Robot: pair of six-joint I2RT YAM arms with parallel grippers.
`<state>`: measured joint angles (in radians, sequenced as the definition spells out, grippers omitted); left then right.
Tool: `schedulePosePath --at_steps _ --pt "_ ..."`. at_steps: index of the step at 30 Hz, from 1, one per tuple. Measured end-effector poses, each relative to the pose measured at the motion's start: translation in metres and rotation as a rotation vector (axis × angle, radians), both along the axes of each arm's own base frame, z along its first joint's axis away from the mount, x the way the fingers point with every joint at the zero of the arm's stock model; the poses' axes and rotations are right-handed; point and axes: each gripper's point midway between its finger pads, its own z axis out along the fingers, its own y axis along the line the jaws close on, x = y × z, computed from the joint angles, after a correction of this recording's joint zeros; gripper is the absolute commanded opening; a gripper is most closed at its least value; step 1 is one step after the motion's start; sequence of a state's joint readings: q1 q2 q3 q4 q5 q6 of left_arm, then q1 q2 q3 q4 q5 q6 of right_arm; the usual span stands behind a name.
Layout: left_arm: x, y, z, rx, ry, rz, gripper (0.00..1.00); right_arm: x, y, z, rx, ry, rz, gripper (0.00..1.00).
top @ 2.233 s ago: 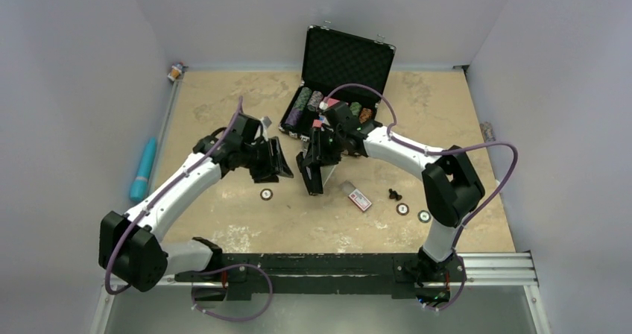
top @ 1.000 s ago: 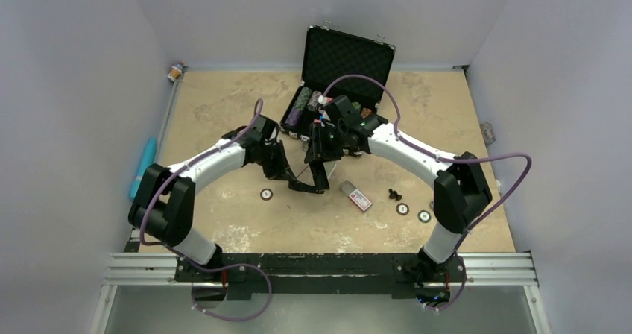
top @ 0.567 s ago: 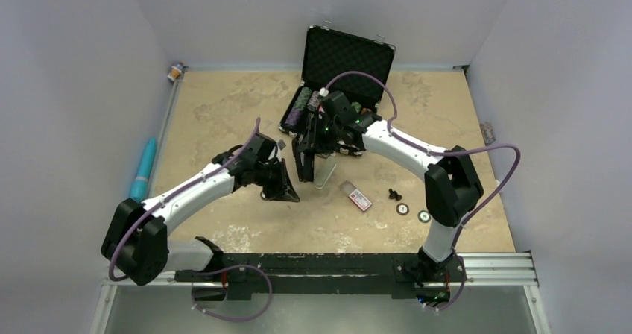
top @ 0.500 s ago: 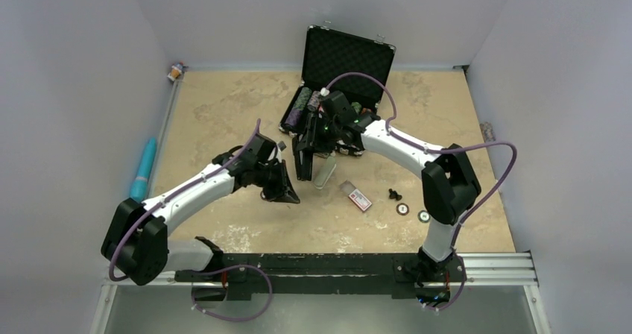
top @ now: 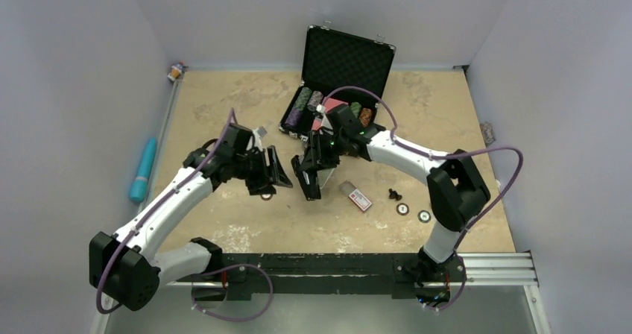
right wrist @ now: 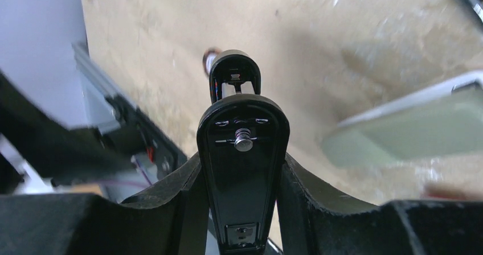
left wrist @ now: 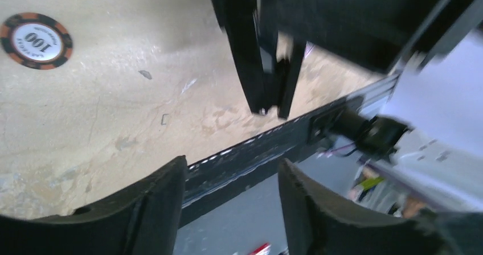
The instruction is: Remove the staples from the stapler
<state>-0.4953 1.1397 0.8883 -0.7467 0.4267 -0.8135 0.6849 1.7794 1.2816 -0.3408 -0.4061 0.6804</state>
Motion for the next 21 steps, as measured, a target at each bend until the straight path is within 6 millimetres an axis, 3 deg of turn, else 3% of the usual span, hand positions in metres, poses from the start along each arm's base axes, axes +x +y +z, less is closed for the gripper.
schedulePosePath --at_steps 2,5,9,14,21 --pt "0.013 0.012 0.013 -0.009 -0.047 0.038 0.84 -0.017 -0.009 0.007 0.012 -0.024 0.064 0.0" --pt "0.024 0.021 0.026 -0.031 -0.105 0.05 0.9 -0.036 -0.017 0.032 0.055 -0.084 0.141 0.0" --pt "0.027 0.006 0.047 -0.153 -0.174 -0.031 0.93 -0.06 -0.019 0.079 0.185 -0.173 0.238 0.0" --pt "0.03 -0.015 0.079 -0.351 -0.295 -0.111 0.89 -0.087 -0.016 0.126 0.353 -0.243 0.361 0.0" --pt "0.028 -0.026 0.138 -0.567 -0.45 -0.205 0.72 -0.111 -0.014 0.162 0.506 -0.284 0.487 0.0"
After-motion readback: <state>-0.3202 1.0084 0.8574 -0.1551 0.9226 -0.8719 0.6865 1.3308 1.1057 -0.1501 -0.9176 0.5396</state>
